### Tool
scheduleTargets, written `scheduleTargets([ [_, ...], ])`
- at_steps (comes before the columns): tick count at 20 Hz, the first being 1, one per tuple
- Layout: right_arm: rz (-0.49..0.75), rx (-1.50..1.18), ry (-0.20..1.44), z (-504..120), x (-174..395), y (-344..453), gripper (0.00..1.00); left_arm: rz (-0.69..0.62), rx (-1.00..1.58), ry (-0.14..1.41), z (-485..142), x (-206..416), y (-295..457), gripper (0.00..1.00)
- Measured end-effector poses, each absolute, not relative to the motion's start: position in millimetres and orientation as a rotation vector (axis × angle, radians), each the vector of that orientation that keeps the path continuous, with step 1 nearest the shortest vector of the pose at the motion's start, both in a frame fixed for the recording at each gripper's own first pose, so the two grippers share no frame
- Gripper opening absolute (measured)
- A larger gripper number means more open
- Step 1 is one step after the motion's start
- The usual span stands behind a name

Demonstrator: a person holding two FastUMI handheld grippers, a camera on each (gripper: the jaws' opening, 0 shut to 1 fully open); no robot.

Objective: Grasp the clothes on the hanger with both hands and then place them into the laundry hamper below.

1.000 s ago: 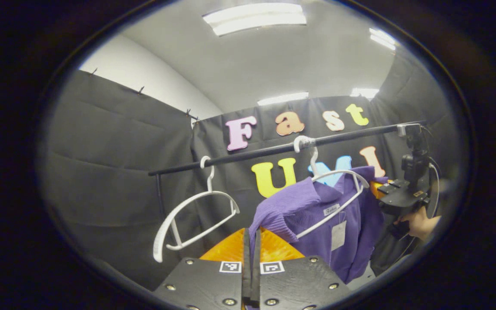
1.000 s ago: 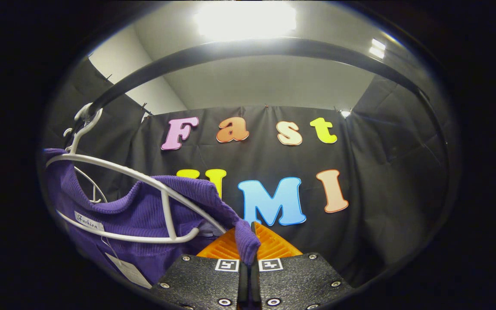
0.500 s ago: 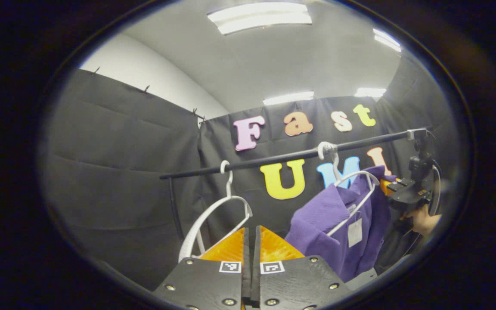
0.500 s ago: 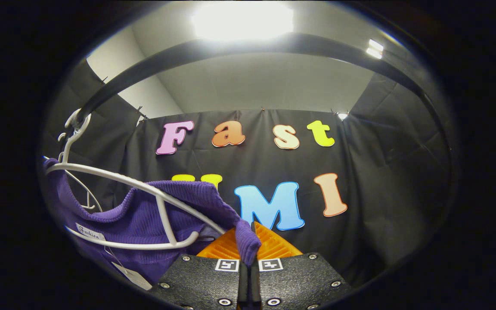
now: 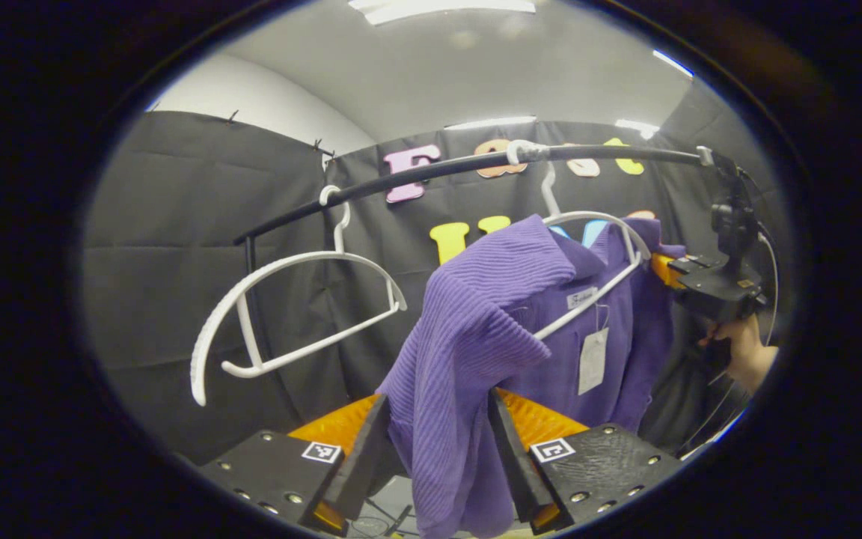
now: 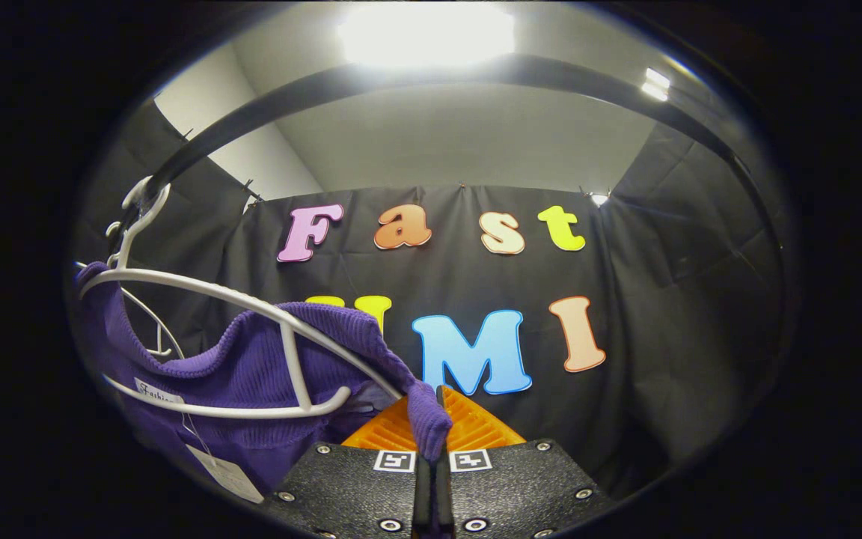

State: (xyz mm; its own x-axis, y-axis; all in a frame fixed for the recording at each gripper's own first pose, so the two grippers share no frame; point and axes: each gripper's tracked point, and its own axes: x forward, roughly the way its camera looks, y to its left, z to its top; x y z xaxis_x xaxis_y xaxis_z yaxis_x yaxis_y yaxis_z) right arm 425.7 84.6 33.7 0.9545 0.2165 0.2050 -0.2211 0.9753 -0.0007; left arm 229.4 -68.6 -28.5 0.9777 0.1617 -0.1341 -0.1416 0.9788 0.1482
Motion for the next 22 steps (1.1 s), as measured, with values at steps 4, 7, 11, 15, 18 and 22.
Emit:
scheduleTargets([
  [4, 0.231, 0.02, -0.209, 35.1, 423.5, 82.9, 0.02, 0.154, 0.095, 0.084, -12.4, 220.8, -57.7, 0.07],
  [7, 0.23, -0.01, -0.222, 35.8, 429.5, 84.4, 0.02, 0.165, 0.103, 0.021, 16.5, 207.1, -52.6, 0.05],
  [11, 0.231, 0.002, -0.228, 39.2, 443.6, 89.4, 0.02, 0.195, 0.11, -0.063, 65.6, 203.0, -28.8, 0.0],
  [15, 0.266, 0.006, -0.197, 29.5, 461.7, 101.9, 0.02, 0.209, 0.119, -0.036, 56.5, 217.4, -8.3, 0.05],
  [18, 0.317, 0.018, -0.111, -0.4, 473.5, 110.6, 0.02, 0.209, 0.061, 0.015, 34.0, 225.9, 3.2, 0.05],
  [22, 0.361, -0.008, -0.009, -49.6, 457.9, 121.7, 0.02, 0.217, 0.035, 0.048, 12.5, 223.9, 13.5, 0.01],
])
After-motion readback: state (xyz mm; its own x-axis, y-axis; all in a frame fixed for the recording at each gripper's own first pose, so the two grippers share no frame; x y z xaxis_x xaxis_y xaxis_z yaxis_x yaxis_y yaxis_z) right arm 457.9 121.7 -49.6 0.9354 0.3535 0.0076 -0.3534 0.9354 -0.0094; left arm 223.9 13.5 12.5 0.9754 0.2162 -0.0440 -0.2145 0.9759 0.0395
